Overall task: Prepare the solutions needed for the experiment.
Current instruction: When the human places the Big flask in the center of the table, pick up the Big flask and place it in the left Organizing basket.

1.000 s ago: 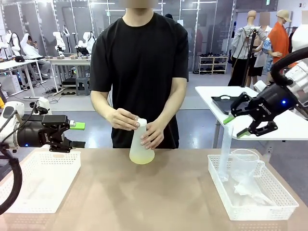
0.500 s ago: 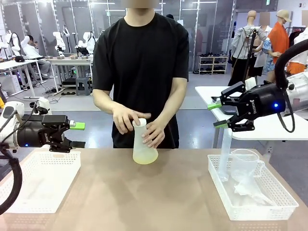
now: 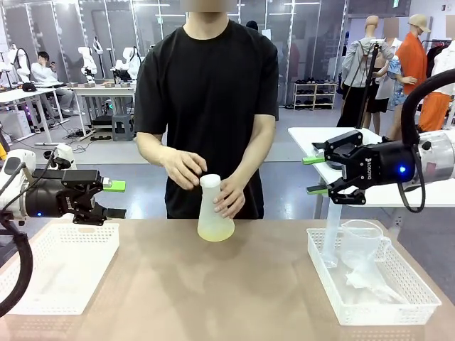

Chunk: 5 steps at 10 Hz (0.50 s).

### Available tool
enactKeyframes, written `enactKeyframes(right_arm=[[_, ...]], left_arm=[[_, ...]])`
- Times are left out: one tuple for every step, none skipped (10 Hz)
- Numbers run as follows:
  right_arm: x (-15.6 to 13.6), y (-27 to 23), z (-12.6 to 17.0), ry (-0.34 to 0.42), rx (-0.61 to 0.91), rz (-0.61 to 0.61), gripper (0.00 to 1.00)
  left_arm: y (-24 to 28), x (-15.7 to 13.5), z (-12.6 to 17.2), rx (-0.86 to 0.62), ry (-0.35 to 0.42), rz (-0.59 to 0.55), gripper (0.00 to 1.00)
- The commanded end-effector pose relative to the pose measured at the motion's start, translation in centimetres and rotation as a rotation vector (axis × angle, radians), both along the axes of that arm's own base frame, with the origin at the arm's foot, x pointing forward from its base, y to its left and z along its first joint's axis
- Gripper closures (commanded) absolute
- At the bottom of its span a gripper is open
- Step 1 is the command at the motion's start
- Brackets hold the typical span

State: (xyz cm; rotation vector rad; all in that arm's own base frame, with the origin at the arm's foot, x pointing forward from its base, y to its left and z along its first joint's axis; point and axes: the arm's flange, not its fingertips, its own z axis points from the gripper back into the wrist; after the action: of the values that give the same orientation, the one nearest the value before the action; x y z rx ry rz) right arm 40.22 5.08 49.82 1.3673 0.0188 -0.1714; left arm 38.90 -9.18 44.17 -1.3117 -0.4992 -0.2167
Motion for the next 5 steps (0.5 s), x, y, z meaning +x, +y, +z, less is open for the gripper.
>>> enactKeyframes(right_arm=[[0.3,0.5,-1.07,-0.022,0.005,-0.001,0.38],[0.32,0.64,-1.27,-0.027,0.003,0.002,0.38],[0.36,0.68,-1.34,-0.025,0.004,0.002,0.38],[0.4,0.63,-1.31,-0.022,0.019,0.028,0.38],[0.24,0.42,-1.09,0.007,-0.009,0.008,0.38]], left_arm=[[-0.29,0.06,0.16,-0.036,0.006,0.011,0.0],[-0.29,0.06,0.16,-0.036,0.006,0.011,0.0],[-0.29,0.06,0.16,-0.036,0.006,0.011,0.0],[-0.29,0.06,0.16,-0.036,0.006,0.011,0.0],[-0.29,0.06,0.16,-0.036,0.006,0.011,0.0]])
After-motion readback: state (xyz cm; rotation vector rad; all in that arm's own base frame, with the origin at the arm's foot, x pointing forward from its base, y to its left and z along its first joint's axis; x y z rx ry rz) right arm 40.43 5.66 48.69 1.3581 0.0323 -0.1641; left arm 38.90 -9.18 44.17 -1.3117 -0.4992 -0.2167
